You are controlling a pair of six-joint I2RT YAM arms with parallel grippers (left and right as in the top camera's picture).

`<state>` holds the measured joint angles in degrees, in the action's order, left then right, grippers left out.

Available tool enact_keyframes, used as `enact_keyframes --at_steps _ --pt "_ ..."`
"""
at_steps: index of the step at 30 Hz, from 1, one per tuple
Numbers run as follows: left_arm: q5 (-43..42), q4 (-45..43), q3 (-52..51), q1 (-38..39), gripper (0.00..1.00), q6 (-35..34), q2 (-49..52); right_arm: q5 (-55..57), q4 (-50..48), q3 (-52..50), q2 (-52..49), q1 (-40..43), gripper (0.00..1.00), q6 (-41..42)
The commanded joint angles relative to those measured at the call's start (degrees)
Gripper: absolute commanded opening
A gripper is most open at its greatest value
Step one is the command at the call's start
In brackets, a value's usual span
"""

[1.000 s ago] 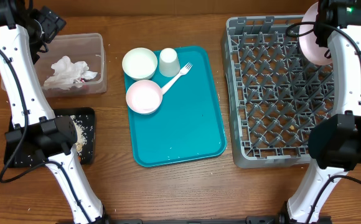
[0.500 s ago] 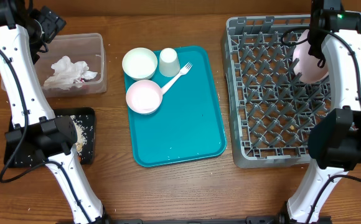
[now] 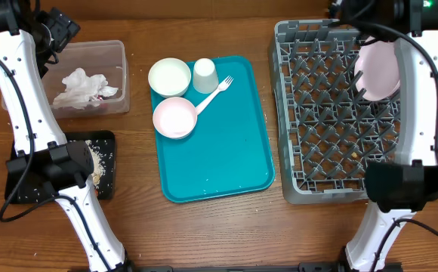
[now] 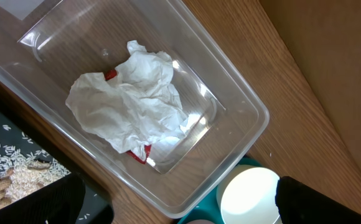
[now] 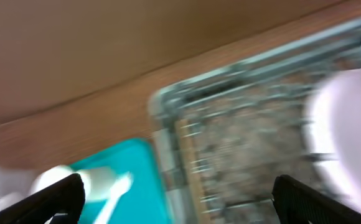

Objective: Sort waste into correct bins and load items into the dishwasher rack
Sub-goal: 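Stand the plate upright in the rack's back right and release, then move the right gripper to the pink bowl and grasp its rim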

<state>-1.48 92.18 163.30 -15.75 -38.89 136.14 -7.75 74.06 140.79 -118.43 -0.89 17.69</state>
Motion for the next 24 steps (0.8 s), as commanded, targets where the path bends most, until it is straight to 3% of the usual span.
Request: enact_keyframes --at_steps 1,7,14,20,24 --pt "0.4 0.1 -0.1 0.4 1.00 -0.3 -0.1 -13.9 -0.6 0.5 -0.7 -5.4 1.00 3.9" --pt "0.4 0.1 -0.1 0.4 1.00 -0.3 -0.1 -13.8 -5.9 -0.2 -7.1 -16.4 1.00 7.1" --pt "0.4 0.1 -0.1 0.4 1.00 -0.3 -0.1 -12.3 0.0 -0.2 -17.0 -26.3 0.99 10.4" --pt "0.4 0.1 -0.1 0.4 1.00 -0.3 -0.1 -11.3 3.3 -0.2 -21.1 -32.3 0.82 9.1" --pt "0.4 0.1 -0.1 0.4 1.00 -0.3 -0.1 -4.0 6.5 -0.2 -22.8 -35.5 0.65 10.2"
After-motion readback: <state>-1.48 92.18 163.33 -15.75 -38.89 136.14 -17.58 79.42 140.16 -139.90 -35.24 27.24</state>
